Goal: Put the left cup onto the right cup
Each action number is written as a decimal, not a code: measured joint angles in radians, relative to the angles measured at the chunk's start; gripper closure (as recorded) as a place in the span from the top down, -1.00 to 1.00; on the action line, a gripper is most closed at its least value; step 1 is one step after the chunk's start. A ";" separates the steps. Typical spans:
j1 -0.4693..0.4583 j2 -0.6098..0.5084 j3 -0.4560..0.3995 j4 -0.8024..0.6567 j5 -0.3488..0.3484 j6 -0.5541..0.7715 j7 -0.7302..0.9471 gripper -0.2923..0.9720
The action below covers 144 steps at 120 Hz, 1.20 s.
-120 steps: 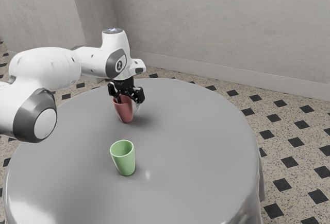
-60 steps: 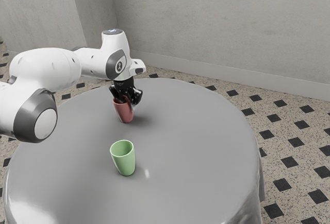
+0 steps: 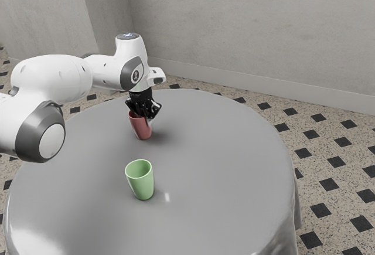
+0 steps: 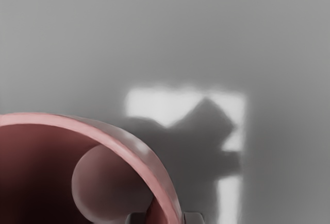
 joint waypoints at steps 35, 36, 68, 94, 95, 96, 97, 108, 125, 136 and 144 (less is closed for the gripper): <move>-0.001 -0.001 0.000 0.001 0.001 -0.003 -0.002 -0.62; -0.001 -0.001 0.000 0.001 0.001 -0.003 -0.002 -0.63; -0.002 -0.004 0.000 0.002 0.002 -0.008 -0.003 -0.64; -0.008 -0.009 0.001 0.001 0.009 -0.014 -0.003 -0.66; -0.008 -0.010 0.001 0.001 0.009 -0.014 -0.003 -0.66; -0.008 -0.010 0.001 0.001 0.010 -0.014 -0.003 -0.66; -0.009 -0.010 0.001 0.001 0.010 -0.014 -0.003 -0.67; -0.009 -0.011 0.002 0.000 0.011 -0.016 -0.004 -0.68; -0.009 -0.011 0.001 -0.011 0.013 -0.014 -0.007 -0.69; -0.009 -0.011 0.001 -0.012 0.012 -0.013 -0.009 -0.69; -0.008 -0.011 0.001 -0.012 0.012 -0.013 -0.010 -0.70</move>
